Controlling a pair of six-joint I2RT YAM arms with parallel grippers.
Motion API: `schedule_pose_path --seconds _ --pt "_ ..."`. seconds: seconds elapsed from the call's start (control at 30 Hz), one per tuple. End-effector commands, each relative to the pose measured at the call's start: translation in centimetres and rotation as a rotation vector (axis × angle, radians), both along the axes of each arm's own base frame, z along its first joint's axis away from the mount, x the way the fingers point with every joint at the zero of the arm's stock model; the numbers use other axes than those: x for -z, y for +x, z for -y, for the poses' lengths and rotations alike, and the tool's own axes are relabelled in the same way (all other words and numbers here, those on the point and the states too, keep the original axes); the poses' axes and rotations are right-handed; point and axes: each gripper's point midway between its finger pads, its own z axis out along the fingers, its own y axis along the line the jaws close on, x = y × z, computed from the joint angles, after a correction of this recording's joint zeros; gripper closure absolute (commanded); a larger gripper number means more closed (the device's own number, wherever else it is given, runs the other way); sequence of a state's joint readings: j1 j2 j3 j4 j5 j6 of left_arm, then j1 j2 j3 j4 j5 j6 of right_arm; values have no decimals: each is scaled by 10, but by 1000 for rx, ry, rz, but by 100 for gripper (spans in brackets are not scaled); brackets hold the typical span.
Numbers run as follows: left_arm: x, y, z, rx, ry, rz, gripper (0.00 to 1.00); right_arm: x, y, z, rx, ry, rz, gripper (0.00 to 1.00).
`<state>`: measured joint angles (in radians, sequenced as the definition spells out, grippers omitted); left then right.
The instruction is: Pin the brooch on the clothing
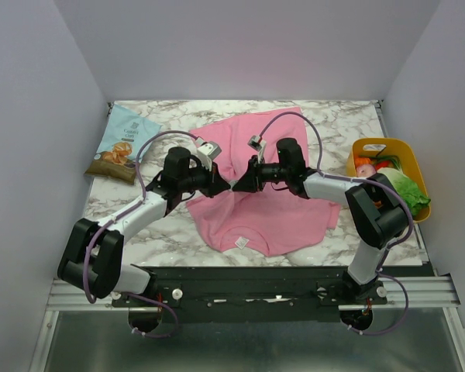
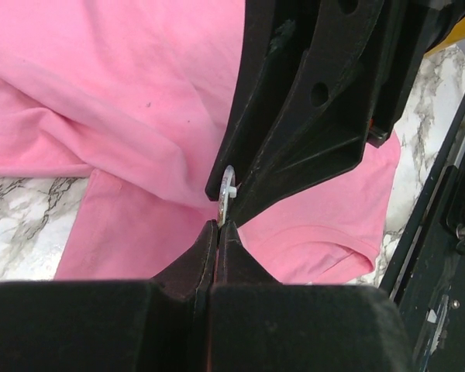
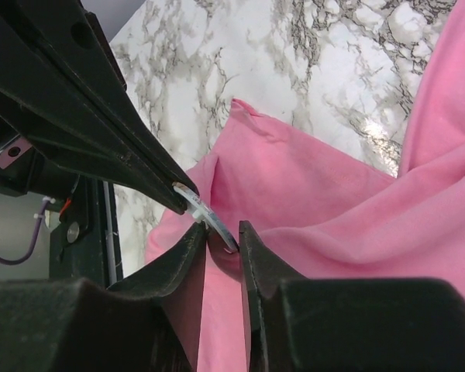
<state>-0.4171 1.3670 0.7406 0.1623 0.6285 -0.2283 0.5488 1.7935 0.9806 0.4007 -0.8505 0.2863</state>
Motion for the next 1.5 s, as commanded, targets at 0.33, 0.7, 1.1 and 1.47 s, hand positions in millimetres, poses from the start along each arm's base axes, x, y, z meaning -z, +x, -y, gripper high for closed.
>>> schedule_pose_path --seconds 0.33,0.7,1.1,1.47 --pt "-20 -10 5 5 -29 79 100 -30 -15 -14 -82 55 128 45" --pt "-22 -16 6 33 -48 98 100 -51 -12 13 -1 64 241 20" --pt "-25 -22 2 43 -56 121 100 -65 -19 32 -107 168 229 20" --pt "-42 -25 1 44 -107 156 100 -58 -26 26 -173 217 133 27"
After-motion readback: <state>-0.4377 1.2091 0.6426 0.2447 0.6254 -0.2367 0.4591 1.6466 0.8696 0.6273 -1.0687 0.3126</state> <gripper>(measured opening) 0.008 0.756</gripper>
